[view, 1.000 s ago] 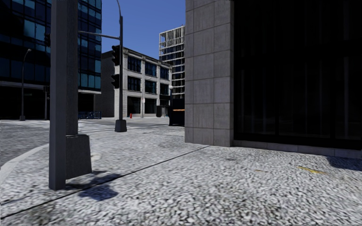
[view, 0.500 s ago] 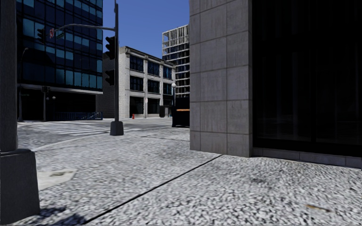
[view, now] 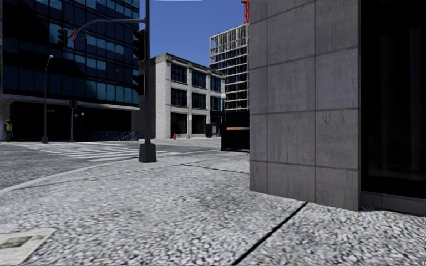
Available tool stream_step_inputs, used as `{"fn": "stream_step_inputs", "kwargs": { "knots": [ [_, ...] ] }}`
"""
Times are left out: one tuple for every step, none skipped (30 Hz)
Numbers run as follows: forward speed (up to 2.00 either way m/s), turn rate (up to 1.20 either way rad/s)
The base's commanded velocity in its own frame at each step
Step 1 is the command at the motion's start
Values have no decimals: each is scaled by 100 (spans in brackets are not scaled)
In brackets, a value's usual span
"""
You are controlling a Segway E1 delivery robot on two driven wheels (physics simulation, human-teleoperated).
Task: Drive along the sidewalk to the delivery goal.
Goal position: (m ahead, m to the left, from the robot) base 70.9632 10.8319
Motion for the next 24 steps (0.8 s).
{"fn": "stream_step_inputs", "kwargs": {
  "knots": [
    [196, 33],
    [196, 33],
    [196, 33],
    [196, 33],
    [196, 33],
    [196, 33],
    [196, 33],
    [196, 33],
    [196, 33],
    [196, 33],
    [196, 33],
    [196, 33],
    [196, 33],
    [196, 33],
    [196, 33],
    [196, 33],
    [196, 33],
    [196, 33],
    [196, 33],
    [196, 22],
    [196, 12],
    [196, 8],
    [196, 8],
    [196, 0]
  ]
}}
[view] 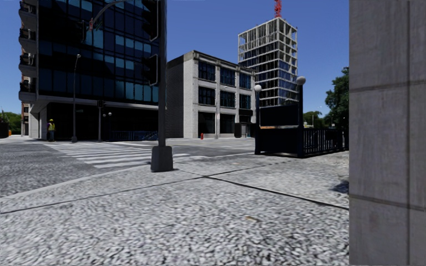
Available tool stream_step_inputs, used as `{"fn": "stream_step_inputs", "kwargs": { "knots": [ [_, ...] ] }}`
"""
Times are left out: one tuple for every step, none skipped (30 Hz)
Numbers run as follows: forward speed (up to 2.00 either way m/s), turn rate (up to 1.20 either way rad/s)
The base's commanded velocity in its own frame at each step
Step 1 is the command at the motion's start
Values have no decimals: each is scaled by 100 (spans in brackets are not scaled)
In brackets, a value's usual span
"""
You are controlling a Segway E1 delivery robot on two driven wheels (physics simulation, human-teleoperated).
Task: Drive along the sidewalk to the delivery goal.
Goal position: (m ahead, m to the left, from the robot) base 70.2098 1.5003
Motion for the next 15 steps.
{"fn": "stream_step_inputs", "kwargs": {
  "knots": [
    [196, 0],
    [196, 0],
    [196, 0],
    [196, 0],
    [196, 0],
    [196, 0],
    [196, 0],
    [196, 0],
    [196, 0],
    [196, 0],
    [196, 0],
    [196, 0],
    [196, 0],
    [196, 0],
    [196, 0]
  ]
}}
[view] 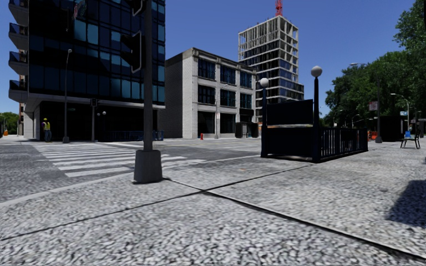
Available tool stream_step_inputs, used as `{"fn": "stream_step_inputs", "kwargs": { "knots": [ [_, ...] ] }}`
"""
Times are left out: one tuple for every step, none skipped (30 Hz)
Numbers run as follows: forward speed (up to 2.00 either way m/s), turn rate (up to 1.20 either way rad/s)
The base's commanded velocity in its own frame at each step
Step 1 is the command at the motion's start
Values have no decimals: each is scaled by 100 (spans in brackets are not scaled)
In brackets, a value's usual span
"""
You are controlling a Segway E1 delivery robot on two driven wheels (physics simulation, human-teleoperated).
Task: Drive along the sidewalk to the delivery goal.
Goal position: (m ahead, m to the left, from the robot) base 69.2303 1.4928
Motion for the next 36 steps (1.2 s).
{"fn": "stream_step_inputs", "kwargs": {
  "knots": [
    [196, 0],
    [196, 0],
    [196, 0],
    [196, 0],
    [196, 0],
    [196, 0],
    [196, 0],
    [196, 0],
    [196, 0],
    [196, 0],
    [196, 0],
    [196, 0],
    [196, 0],
    [196, 0],
    [196, 0],
    [196, 0],
    [196, 0],
    [196, 0],
    [196, 0],
    [196, 0],
    [196, 0],
    [196, 0],
    [196, 0],
    [196, 0],
    [196, 0],
    [194, 0],
    [190, 0],
    [190, 0],
    [186, 0],
    [179, 0],
    [169, 0],
    [169, 0],
    [158, 0],
    [153, 0],
    [150, 0],
    [150, 0]
  ]
}}
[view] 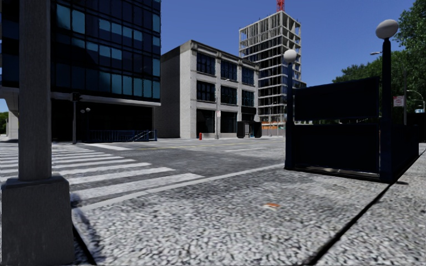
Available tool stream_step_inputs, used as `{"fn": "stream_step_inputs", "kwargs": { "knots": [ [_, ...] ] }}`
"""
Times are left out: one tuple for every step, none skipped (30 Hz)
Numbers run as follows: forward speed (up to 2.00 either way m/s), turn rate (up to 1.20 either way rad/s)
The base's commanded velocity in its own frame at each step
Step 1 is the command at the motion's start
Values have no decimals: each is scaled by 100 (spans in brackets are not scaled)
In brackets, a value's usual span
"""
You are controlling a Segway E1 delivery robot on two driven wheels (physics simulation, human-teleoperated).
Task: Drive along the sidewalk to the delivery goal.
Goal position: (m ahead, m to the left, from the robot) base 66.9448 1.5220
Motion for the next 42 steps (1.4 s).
{"fn": "stream_step_inputs", "kwargs": {
  "knots": [
    [144, 7],
    [134, 13],
    [127, 19],
    [127, 19],
    [126, 21],
    [125, 22],
    [125, 22],
    [125, 22],
    [125, 23],
    [125, 23],
    [125, 25],
    [125, 29],
    [125, 29],
    [125, 31],
    [125, 33],
    [125, 35],
    [125, 35],
    [125, 37],
    [125, 38],
    [125, 38],
    [125, 40],
    [125, 40],
    [125, 44],
    [125, 48],
    [124, 49],
    [124, 49],
    [124, 50],
    [124, 50],
    [124, 50],
    [124, 50],
    [124, 50],
    [124, 50],
    [124, 50],
    [124, 51],
    [124, 51],
    [124, 52],
    [124, 52],
    [124, 53],
    [124, 53],
    [126, 53],
    [127, 53],
    [129, 53]
  ]
}}
